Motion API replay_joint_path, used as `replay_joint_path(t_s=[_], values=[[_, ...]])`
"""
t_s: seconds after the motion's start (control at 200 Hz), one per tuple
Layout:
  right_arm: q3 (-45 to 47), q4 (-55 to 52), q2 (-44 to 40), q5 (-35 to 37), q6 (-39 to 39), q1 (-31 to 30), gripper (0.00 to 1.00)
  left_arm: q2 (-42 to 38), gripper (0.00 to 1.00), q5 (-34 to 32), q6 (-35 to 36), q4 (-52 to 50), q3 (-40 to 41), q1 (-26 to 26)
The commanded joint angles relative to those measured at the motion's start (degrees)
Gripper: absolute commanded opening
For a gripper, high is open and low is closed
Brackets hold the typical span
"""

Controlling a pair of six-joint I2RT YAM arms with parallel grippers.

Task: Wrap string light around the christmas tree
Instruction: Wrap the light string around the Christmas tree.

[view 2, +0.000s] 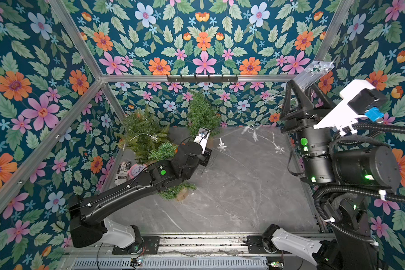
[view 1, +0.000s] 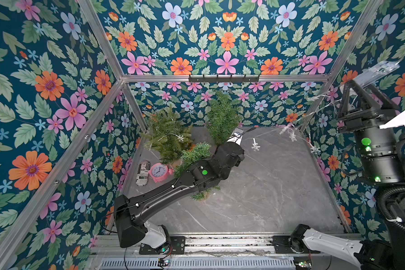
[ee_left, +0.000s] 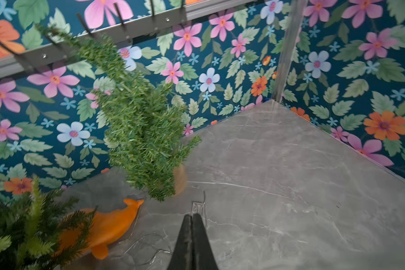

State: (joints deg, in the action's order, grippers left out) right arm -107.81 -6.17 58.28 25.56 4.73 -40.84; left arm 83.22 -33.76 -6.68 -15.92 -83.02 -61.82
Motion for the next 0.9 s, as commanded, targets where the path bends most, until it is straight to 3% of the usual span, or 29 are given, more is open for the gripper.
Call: replay_joint_path(t_s=[0.0, 0.535, 0.895], values=[[-1.0, 1.7, -0.5, -1.1, 3.0, 0.0, 0.25, -0.5, 0.00, 1.1, -5.4, 1.8, 1.9, 0.3], [-7.2, 3.1, -4.2, -1.6, 9.9, 0.0, 0.23, 6.3, 0.00, 1.7, -11.2, 3.3, 2.9, 0.5], [3.8, 5.3, -10.1, 0.1, 10.9, 0.0, 0.23, 13.7, 0.00, 11.6, -4.2, -4.1, -27.6, 0.4]])
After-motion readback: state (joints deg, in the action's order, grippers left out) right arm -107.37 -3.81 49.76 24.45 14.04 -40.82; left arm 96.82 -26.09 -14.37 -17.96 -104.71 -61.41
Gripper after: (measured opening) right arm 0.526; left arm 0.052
